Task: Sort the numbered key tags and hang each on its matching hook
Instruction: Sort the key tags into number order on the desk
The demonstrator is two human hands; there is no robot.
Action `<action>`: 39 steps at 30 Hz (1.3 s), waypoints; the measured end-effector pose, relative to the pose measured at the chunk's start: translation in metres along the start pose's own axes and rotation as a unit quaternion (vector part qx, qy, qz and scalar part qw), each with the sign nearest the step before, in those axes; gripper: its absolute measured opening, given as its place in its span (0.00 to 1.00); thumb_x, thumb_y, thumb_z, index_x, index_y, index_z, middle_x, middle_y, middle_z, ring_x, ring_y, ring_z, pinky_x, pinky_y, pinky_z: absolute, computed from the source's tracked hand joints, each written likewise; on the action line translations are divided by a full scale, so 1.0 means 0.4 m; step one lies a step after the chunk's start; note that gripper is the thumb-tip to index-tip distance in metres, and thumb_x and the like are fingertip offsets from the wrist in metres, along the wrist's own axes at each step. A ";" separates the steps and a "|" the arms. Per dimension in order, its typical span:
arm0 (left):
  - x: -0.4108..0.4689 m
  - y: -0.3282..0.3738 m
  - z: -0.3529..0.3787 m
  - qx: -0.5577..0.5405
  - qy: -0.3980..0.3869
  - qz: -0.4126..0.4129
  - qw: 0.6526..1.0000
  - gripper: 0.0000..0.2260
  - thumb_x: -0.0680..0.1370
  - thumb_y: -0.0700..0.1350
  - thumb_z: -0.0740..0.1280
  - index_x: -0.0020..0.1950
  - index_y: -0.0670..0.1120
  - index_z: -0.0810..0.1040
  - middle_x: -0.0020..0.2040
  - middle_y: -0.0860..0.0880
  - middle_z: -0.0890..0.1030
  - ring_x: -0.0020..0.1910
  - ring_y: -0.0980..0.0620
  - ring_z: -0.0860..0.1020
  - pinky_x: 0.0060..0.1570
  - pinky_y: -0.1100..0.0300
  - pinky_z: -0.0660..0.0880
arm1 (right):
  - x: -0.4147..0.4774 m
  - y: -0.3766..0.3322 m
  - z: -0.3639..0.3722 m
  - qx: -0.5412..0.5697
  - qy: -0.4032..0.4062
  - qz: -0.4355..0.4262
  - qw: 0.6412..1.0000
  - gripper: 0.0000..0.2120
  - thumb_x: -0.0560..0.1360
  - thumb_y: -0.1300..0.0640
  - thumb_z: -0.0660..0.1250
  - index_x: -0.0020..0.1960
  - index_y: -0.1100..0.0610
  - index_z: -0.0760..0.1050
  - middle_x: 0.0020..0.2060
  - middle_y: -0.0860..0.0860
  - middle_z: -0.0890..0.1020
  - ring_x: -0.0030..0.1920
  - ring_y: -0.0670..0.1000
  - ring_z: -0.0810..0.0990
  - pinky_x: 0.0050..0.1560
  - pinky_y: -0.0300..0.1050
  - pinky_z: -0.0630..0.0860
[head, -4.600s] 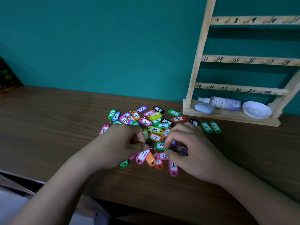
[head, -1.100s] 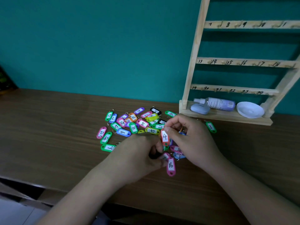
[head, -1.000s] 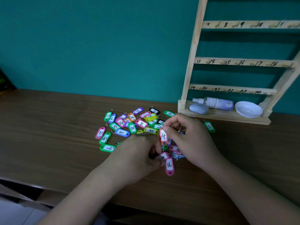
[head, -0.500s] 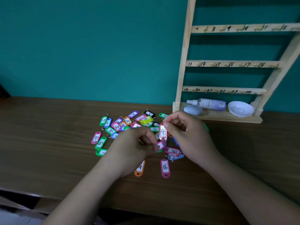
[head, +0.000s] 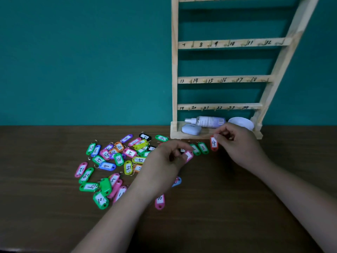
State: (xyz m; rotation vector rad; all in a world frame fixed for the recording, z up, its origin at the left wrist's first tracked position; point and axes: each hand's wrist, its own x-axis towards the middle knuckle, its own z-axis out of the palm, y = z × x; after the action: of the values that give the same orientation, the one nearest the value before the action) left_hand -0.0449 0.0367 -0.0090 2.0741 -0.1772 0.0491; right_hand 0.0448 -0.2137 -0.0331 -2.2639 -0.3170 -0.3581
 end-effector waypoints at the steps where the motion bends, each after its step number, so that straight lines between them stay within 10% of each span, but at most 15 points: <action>1: 0.004 0.004 0.009 -0.002 0.000 0.000 1.000 0.08 0.84 0.45 0.69 0.56 0.59 0.83 0.44 0.48 0.81 0.42 0.51 0.80 0.39 0.61 0.75 | 0.006 0.014 -0.005 -0.006 -0.004 0.006 1.000 0.07 0.81 0.56 0.73 0.50 0.44 0.82 0.44 0.39 0.84 0.50 0.34 0.79 0.44 0.35 0.71; 18: 0.046 0.016 0.058 -0.024 0.048 -0.005 0.999 0.08 0.83 0.43 0.69 0.53 0.57 0.82 0.40 0.52 0.85 0.30 0.62 0.75 0.31 0.63 0.70 | 0.019 0.045 0.005 -0.043 -0.017 0.013 0.999 0.08 0.81 0.56 0.72 0.48 0.43 0.80 0.44 0.38 0.83 0.49 0.34 0.79 0.45 0.32 0.71; 26: 0.048 0.013 0.054 -0.027 0.093 0.001 0.995 0.04 0.81 0.45 0.73 0.50 0.55 0.84 0.40 0.54 0.86 0.44 0.55 0.84 0.51 0.50 0.80 | -0.035 -0.042 0.026 0.044 -0.055 -0.077 0.995 0.04 0.81 0.51 0.73 0.50 0.41 0.82 0.46 0.38 0.84 0.51 0.39 0.82 0.46 0.27 0.72; 39: 0.051 0.003 0.055 -0.026 0.099 0.036 0.994 0.05 0.80 0.44 0.74 0.51 0.55 0.86 0.42 0.60 0.87 0.46 0.63 0.84 0.51 0.58 0.81 | -0.048 -0.065 0.032 0.181 -0.151 -0.025 0.971 0.07 0.78 0.54 0.78 0.54 0.47 0.84 0.47 0.47 0.88 0.52 0.47 0.86 0.61 0.59 0.80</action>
State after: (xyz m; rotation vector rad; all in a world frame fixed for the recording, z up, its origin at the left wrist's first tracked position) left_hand -0.0256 0.0149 -0.0166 1.9974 -0.1310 0.2903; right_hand 0.0203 -0.1892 -0.0302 -1.9469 -0.5513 0.0241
